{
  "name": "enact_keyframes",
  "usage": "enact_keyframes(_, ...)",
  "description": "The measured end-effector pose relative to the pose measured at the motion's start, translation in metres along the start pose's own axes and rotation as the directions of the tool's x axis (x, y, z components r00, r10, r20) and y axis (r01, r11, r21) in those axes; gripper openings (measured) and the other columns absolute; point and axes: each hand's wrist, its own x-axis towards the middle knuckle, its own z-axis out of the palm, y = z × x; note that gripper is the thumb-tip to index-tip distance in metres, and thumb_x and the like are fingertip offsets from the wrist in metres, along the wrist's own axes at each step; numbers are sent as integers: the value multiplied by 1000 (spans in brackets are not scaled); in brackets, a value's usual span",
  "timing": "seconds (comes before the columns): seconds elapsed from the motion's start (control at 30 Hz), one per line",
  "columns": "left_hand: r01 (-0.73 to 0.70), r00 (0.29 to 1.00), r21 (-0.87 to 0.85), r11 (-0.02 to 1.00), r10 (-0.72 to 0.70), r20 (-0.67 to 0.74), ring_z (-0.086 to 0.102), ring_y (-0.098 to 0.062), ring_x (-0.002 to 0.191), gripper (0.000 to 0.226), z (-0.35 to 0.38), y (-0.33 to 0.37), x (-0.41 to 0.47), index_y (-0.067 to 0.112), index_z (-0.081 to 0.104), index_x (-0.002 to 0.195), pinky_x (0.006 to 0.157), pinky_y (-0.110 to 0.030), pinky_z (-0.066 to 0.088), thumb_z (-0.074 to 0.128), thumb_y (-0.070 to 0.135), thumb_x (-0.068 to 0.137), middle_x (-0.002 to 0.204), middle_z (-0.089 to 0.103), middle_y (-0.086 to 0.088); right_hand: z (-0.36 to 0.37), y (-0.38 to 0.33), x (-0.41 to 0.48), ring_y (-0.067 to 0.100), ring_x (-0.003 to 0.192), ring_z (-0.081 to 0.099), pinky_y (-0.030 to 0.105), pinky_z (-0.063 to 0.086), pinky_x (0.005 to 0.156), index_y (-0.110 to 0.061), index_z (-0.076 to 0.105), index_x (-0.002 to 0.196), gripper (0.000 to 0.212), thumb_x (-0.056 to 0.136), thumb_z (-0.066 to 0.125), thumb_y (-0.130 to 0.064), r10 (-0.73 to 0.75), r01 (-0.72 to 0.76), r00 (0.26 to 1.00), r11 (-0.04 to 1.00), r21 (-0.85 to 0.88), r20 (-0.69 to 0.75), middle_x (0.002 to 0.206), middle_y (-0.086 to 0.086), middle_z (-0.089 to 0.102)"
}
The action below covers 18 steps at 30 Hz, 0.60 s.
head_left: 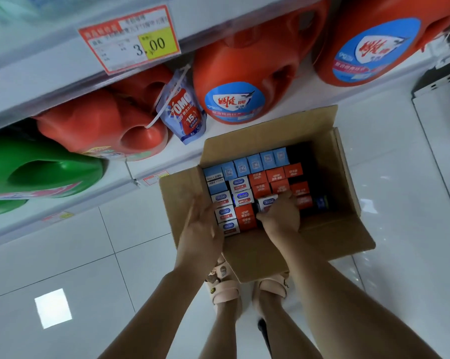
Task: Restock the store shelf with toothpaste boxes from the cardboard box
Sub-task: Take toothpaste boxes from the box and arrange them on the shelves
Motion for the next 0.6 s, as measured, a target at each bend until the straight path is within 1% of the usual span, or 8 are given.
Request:
enact_keyframes(0.07,-41,999,-25,999,41,10,38,-7,132,46,0,13,-3,24,43,139,91,2,18,53,18,95,144,38,8,-21,3,-19,29,107,58,34,53,84,-8,33,130,79,71,81,-27,-50,50,999,999,18,-17,128,14,48)
enact_keyframes(0.17,-68,992,-175,982,85,94,42,-12,131,56,5,33,-1,27,40,139,101,-13,31,62,16,89,144,42,7,-58,10,-48,26,108,57,33,50,85,-11,31,129,79,70,80,-31,-131,131,990,991,-9,-46,126,10,46)
enact_keyframes(0.23,-69,975,-141,988,97,198,39,-15,134,71,17,45,0,28,27,145,106,-22,34,66,21,86,150,34,6,-82,14,-62,26,110,55,33,49,87,-12,30,130,82,70,80,-37,-156,155,987,988,-15,-40,124,7,47)
enact_keyframes(0.3,-58,964,-137,989,91,250,31,-18,139,95,39,56,2,26,8,151,111,-30,30,71,29,81,155,23,3,-102,17,-70,25,110,56,33,50,86,-13,29,130,86,68,79,-44,-152,152,988,988,-20,-23,122,6,48)
enact_keyframes(0.4,61,968,-321,945,23,251,33,-16,138,117,60,80,-2,34,-10,149,109,-38,38,77,41,72,153,29,7,-133,12,-76,23,106,60,29,51,79,-14,29,130,84,70,77,-49,-149,149,989,989,9,4,118,3,53)
enact_keyframes(0.47,120,982,-411,904,-46,184,37,-11,134,114,62,99,-2,35,-1,150,106,-36,41,78,47,69,151,33,10,-153,5,-75,23,107,60,27,48,76,-14,31,129,79,72,76,-47,-156,156,987,988,17,27,119,3,55)
enact_keyframes(0.53,88,994,-437,895,-54,90,42,-7,128,103,61,114,1,33,17,147,104,-33,43,79,48,67,146,39,11,-170,2,-73,22,109,59,28,48,80,-14,33,128,76,73,76,-44,-149,147,988,988,41,50,121,4,56)
enact_keyframes(0.6,25,999,-402,915,-5,51,44,-10,126,94,56,122,8,32,27,144,104,-37,44,80,44,67,142,42,10,-183,2,-70,22,112,58,29,48,87,-14,32,131,77,74,76,-43,-156,152,986,986,66,54,124,4,56)
